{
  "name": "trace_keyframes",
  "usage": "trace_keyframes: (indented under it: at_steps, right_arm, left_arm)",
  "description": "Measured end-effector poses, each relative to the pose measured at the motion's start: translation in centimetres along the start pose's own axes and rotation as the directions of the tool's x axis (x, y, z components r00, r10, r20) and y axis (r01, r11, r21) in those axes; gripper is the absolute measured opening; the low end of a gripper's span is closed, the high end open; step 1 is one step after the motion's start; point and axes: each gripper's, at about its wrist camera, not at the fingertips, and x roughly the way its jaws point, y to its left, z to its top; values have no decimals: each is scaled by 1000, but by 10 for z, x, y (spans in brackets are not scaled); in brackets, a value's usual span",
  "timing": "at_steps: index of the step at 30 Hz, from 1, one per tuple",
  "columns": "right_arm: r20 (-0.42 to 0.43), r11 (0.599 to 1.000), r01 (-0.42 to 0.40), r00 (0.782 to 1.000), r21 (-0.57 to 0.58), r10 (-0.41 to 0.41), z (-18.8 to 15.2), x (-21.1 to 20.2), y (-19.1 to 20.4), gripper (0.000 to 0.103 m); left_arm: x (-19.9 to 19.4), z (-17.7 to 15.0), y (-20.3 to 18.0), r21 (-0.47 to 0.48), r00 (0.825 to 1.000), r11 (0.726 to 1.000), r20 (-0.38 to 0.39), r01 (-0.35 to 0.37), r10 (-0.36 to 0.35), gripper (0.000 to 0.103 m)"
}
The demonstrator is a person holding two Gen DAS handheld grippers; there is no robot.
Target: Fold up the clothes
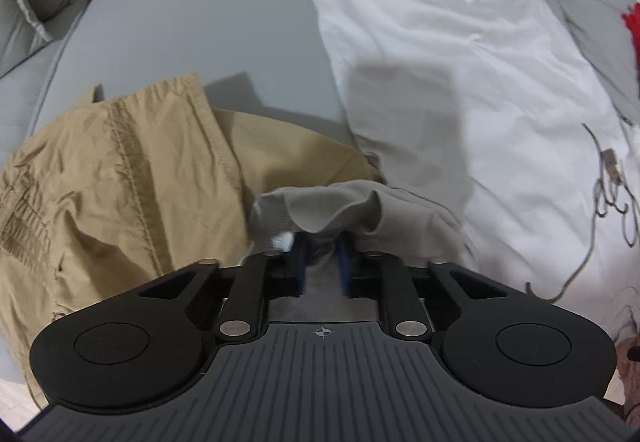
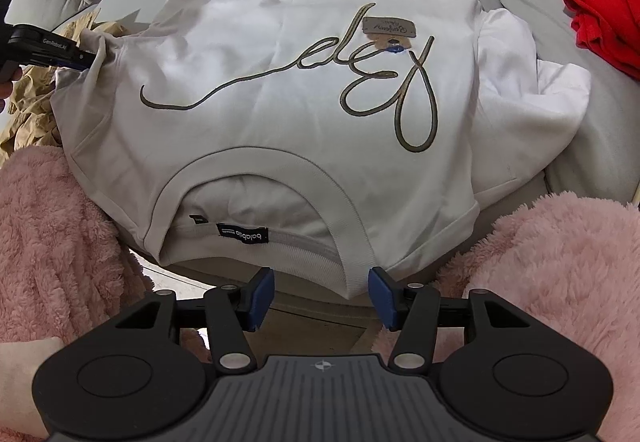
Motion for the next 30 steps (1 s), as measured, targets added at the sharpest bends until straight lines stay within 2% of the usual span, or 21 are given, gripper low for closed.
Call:
trace_keyframes:
  at_steps: [4, 7, 8, 11, 15, 18, 19, 21, 22, 23, 25, 27, 30]
  right_arm:
    - [5, 1000, 1, 1000, -17, -1, 2, -1, 3, 53]
    - [12, 1000, -6, 1000, -25, 6, 3, -3, 6, 53]
    - [15, 1000, -9, 1000, -29, 10, 3, -3, 6, 53]
    - [26, 999, -20, 999, -34, 21, 2, -5, 9, 54]
    - [39, 999, -38, 998, -22, 38, -1, -7, 8, 55]
    - [50, 999, -47, 998, -16, 47, -3, -9, 6, 56]
    - [52, 999, -49, 997, -14, 50, -3, -10, 6, 56]
    - [57, 998, -55, 997, -7, 56, -4, -10, 4, 57]
    - [59, 998, -59, 997, -3, 59, -4, -11, 3, 58]
    - [61, 998, -62, 996, 0, 62, -4, -11, 2, 58]
    - [75, 997, -73, 995, 11, 72, -4, -14, -1, 58]
    - [87, 996, -86, 993, 32, 83, -4, -15, -5, 58]
    - [103, 992, -104, 990, 67, 97, 0, -14, -13, 55]
  left_arm:
    - [-26, -7, -4, 44, 999, 999, 36, -25, 24, 0]
    - [-51, -12, 0, 18, 997, 1000, 83, -1, -1, 0]
    - [-75, -17, 7, -15, 991, 999, 127, 38, -36, 0]
    - [-113, -30, 24, -84, 977, 991, 199, 102, -84, 0]
    - [-137, -50, 46, -177, 970, 978, 235, 109, -65, 0]
    - [-137, -71, 64, -249, 975, 966, 221, 74, -17, 0]
    - [-129, -81, 72, -285, 981, 958, 189, 9, 47, 0]
    - [-115, -93, 82, -327, 983, 943, 141, -67, 119, 0]
    - [-106, -102, 91, -375, 978, 918, 105, -128, 180, 0]
    - [-104, -105, 93, -397, 974, 906, 96, -150, 204, 0]
    - [-115, -114, 86, -441, 964, 890, 165, -116, 207, 1]
    - [-125, -112, 61, -412, 957, 910, 247, -38, 152, 4]
    - [-120, -95, 6, -324, 957, 945, 286, 47, 50, 15]
